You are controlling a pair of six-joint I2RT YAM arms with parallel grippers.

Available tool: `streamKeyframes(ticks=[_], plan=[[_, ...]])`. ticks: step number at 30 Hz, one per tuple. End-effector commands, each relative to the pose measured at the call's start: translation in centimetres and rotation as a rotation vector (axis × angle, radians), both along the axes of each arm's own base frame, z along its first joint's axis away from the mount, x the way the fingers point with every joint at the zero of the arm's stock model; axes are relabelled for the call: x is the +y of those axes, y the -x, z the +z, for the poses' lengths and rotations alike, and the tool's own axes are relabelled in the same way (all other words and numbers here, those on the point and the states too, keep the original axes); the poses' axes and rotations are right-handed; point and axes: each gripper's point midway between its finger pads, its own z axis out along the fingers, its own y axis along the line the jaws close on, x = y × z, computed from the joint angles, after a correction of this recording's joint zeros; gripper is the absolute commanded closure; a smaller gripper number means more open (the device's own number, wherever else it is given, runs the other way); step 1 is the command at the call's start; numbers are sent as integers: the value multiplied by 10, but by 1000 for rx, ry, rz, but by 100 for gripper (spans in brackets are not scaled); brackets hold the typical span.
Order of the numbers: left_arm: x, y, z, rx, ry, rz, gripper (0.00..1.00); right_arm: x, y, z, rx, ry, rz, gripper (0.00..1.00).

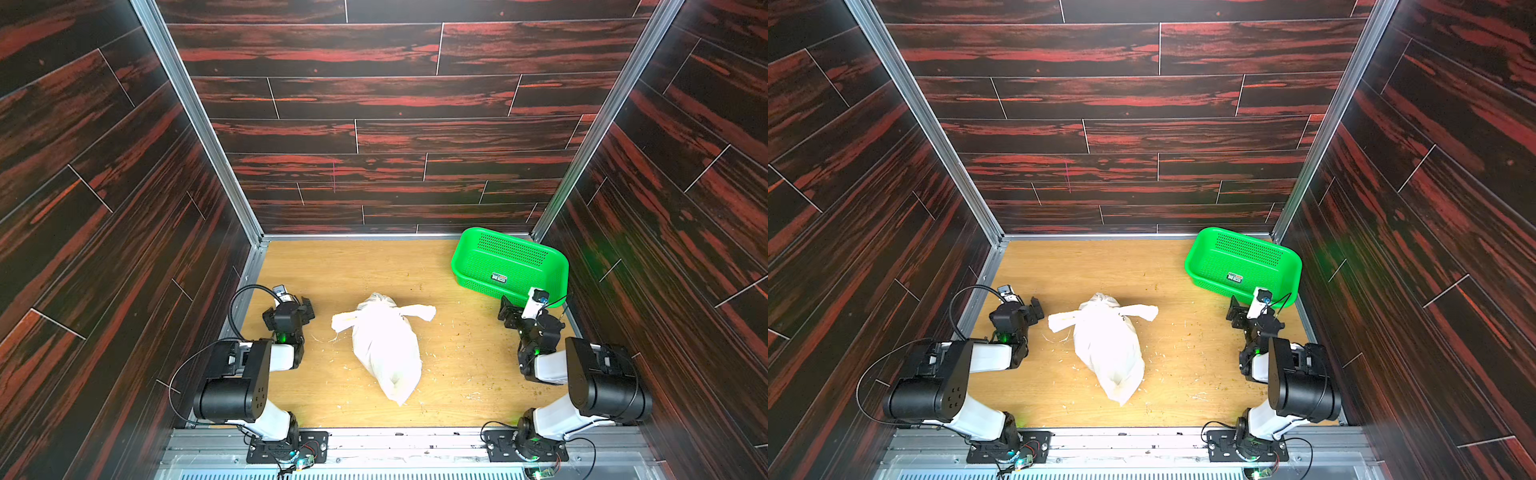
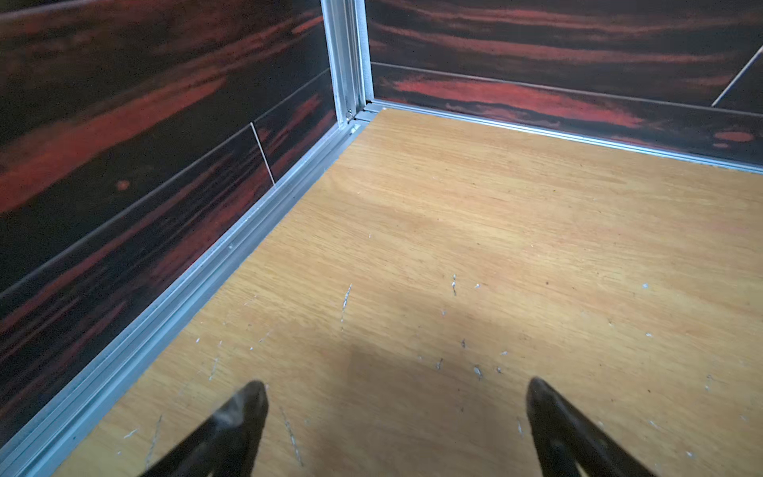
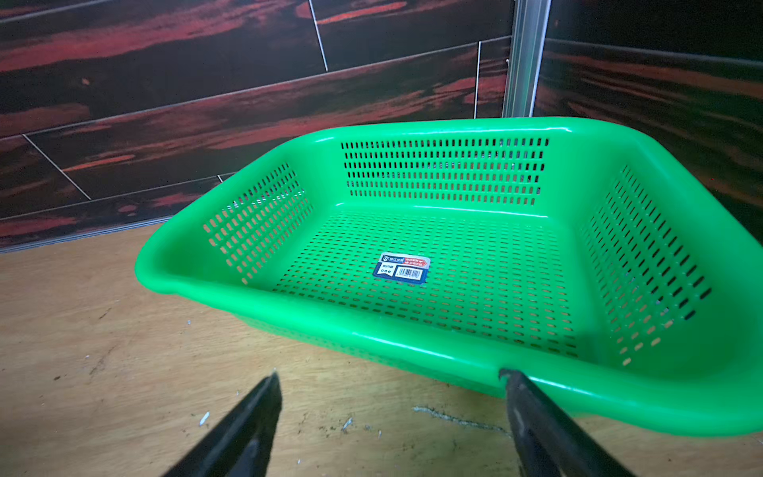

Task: Place the pineapple into a plastic bag & tie a knot
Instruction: Reset both arms

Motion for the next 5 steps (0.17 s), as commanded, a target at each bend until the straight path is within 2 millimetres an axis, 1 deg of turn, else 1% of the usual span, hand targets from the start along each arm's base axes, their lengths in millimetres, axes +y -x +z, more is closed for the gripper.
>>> streamKeyframes(ticks=[1, 3, 5], plan=[[0, -5, 6, 0, -8, -4, 0, -1, -5, 5, -9, -1, -4, 11], [-1, -3, 11, -19, -12, -11, 0, -1, -5, 5, -9, 7, -9, 7], [-6, -4, 10, -22, -11, -45, 0, 0, -4, 5, -10, 11, -12, 6]])
